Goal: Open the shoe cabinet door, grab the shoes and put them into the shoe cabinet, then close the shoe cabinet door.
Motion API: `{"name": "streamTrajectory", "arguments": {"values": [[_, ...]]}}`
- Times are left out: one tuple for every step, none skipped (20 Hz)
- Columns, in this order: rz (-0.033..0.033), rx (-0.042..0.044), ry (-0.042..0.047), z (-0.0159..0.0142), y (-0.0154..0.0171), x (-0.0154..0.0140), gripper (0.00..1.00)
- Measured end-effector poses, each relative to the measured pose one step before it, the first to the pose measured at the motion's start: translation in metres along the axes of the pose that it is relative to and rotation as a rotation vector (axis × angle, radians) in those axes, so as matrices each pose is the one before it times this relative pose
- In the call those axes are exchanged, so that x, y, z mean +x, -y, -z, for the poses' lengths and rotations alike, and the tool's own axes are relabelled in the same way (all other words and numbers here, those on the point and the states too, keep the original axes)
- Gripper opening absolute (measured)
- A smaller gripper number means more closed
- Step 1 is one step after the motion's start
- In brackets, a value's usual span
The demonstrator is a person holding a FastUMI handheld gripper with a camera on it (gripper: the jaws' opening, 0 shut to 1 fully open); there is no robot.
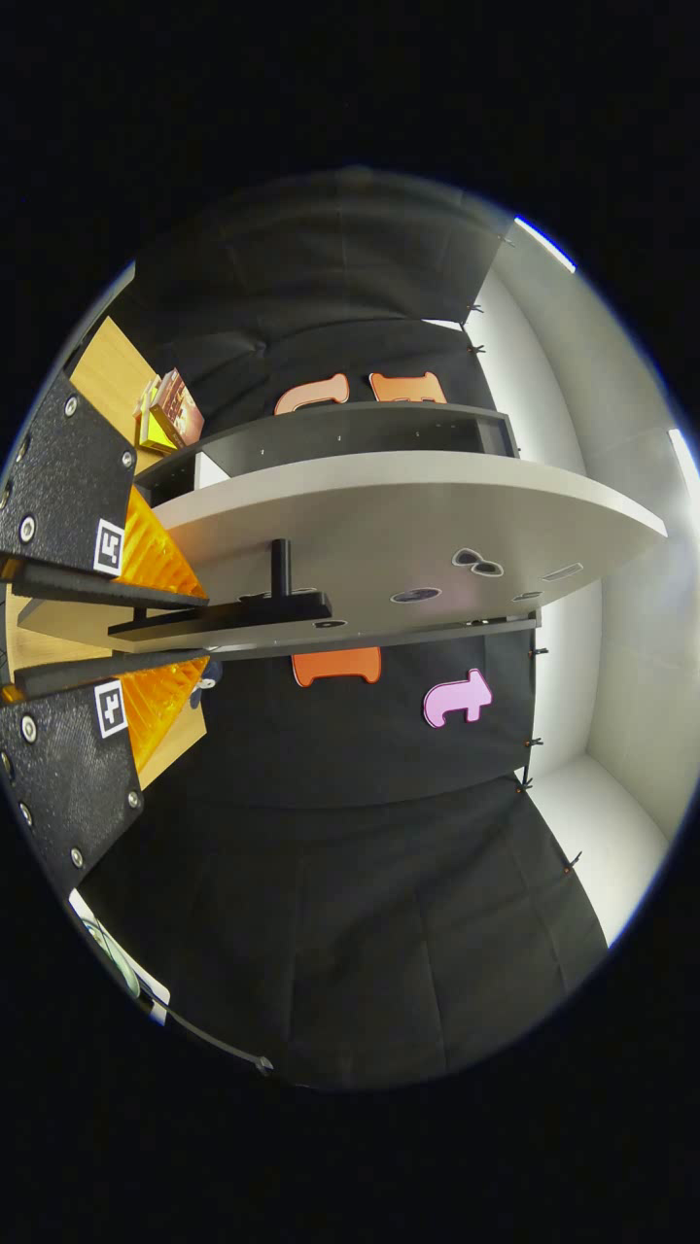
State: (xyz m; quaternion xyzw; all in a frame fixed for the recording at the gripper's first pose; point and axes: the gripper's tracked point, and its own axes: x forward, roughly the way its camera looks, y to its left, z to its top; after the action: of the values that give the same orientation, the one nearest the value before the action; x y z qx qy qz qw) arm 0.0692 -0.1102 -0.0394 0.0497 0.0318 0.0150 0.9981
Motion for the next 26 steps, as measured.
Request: {"name": "streamTrajectory", "arguments": {"values": [[0.00891,-0.00419,-0.0021,-0.00079,0.00167,-0.00073,0.26],[0.00773,-0.00285,0.00328,-0.00137,0.00075,0.00047,0.24],[0.00564,-0.00381,0.00497,-0.00129,-0.00146,0.00059,0.22],[0.00847,-0.00209,0.0,0.00117,-0.00091,0.00066,0.21],[0.00611,0.00304,0.00233,0.00004,0.00003,-0.00036,0.19],[0.0003,0.00376,-0.00055,0.00164,-0.00167,0.00016,0.19],[0.00963,0.00207,0.00442,-0.00124,0.00046,-0.00311,0.15],[0.00598,0.00482,0.001,0.00037,-0.00011,0.00337,0.15],[0.00486,0.00489,0.00053,0.00002,0.00011,-0.00036,0.15],[0.00475,0.00385,0.00065,0.00017,0.00018,0.00031,0.15],[0.00326,0.00214,0.00118,0.00017,-0.00001,-0.00015,0.14],[0.00257,-0.00187,-0.00007,0.00008,0.00017,0.00026,0.15],[0.00009,-0.004,0.00074,-0.00092,-0.00002,-0.00055,0.14],[-0.0009,-0.00454,-0.00088,0.00107,-0.00046,0.0006,0.14],[0.00058,-0.003,0.00041,-0.00054,0.00026,0.0002,0.14],[-0.00048,-0.00156,-0.00167,-0.00026,0.00031,-0.00044,0.14],[0.0,0.00039,0.00022,-0.00006,0.00005,0.0004,0.15],[0.0008,-0.00089,-0.00038,-0.00006,0.00018,-0.00015,0.15],[0.00219,-0.00197,-0.0001,0.00001,0.00008,0.0004,0.14],[0.00161,-0.00232,-0.00058,-0.0002,0.00033,-0.00008,0.15],[0.00181,-0.00177,-0.00176,-0.00006,0.00047,-0.00042,0.15],[0.00615,-0.00336,0.00223,-0.00041,0.00022,-0.0006,0.15],[0.01018,-0.004,0.0066,-0.00124,0.00026,0.00016,0.15],[0.00959,-0.0009,0.01218,-0.00264,0.00053,-0.0007,0.15],[0.00991,0.00025,0.01025,-0.00213,0.00051,-0.00081,0.15],[0.01179,0.00308,0.00779,-0.00072,0.00035,0.00049,0.15]]}}
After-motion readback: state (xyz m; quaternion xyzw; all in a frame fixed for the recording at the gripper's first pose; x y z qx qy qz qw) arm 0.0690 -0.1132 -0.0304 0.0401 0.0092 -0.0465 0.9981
